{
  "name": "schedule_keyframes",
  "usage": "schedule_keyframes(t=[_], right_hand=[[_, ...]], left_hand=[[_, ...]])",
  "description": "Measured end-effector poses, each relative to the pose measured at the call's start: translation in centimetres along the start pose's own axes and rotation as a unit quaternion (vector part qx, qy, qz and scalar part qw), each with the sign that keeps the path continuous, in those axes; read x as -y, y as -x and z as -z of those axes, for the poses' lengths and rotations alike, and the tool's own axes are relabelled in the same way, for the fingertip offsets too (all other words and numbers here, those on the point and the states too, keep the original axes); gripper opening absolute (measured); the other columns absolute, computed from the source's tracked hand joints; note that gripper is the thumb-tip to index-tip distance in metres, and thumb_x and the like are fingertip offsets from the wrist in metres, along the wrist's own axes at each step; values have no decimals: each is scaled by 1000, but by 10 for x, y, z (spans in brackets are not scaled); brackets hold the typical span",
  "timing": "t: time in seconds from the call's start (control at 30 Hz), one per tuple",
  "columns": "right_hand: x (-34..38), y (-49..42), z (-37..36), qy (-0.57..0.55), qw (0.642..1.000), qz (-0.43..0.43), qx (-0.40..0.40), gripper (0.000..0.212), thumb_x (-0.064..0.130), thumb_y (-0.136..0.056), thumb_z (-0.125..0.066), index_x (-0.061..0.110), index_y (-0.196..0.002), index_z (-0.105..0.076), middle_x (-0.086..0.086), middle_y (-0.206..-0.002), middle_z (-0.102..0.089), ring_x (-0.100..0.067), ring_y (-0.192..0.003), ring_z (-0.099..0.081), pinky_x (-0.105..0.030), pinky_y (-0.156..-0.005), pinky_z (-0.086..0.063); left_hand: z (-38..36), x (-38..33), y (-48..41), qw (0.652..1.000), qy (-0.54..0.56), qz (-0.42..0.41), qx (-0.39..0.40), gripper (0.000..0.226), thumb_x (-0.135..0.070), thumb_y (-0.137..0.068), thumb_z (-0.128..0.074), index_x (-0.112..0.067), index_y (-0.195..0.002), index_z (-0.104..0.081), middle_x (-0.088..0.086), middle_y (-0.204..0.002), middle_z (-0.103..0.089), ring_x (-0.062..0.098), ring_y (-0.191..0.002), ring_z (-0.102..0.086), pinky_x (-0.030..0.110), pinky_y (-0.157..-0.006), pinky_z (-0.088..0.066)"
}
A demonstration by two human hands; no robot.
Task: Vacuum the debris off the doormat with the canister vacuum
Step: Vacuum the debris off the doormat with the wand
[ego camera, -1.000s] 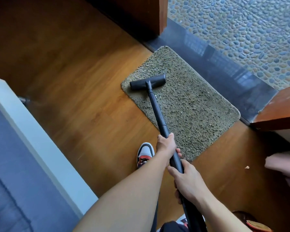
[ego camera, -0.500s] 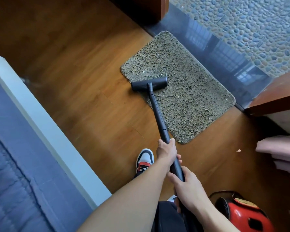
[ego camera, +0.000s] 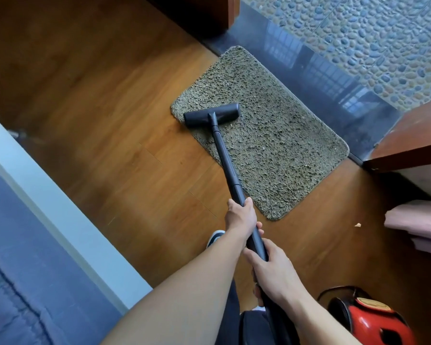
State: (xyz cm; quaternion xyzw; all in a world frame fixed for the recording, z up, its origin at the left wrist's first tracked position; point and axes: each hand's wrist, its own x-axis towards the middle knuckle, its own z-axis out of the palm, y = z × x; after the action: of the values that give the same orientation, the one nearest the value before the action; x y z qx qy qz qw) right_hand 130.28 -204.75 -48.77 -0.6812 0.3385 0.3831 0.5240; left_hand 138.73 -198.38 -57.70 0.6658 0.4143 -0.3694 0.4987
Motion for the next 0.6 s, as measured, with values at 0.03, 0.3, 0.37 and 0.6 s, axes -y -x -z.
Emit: schedule_keyframes(t=[0.03,0.3,0.37,0.6], right_hand=[[6,-3,-1,-4,1000,0,0,14,28,-96,-57,16,-90,-52,-5,-61,-56,-24,-37,-54,-30,-39,-46],[53,-26,-10,-44,999,-9,-4,16,27,-96,-58,12,-99,-55,-6,-60,-55,-24,-39,-53,-32,-40,-48],[56,-28,-11,-44,999,-10,-6,15,28,-96,-57,13,-100,-54,-8,-64,-56,-24,-39,-53,-31,-41,-48],[29,-14,3,-35,999,-9,-8,11,28,-97,-56,18,-98,-53,-9,-65,-57,-23,-39,-54,-30,-40,-47]], left_hand=[[2,-6,-4,1000,0,1,0,32,-35,-102,-44,-12,-123,-40,6,-70,-54,16,-42,-53,28,-47,-51],[19,-49,-32,1000,5,2,6,49,-36,-101,-45,-13,-142,-34,4,-64,-53,13,-35,-51,26,-48,-50],[21,-53,-34,1000,-1,5,6,53,-37,-102,-45,-14,-147,-30,4,-65,-54,11,-34,-51,25,-46,-50],[2,-32,-15,1000,-1,11,24,46,-36,-103,-44,-14,-142,-32,5,-68,-52,14,-41,-51,25,-44,-48]])
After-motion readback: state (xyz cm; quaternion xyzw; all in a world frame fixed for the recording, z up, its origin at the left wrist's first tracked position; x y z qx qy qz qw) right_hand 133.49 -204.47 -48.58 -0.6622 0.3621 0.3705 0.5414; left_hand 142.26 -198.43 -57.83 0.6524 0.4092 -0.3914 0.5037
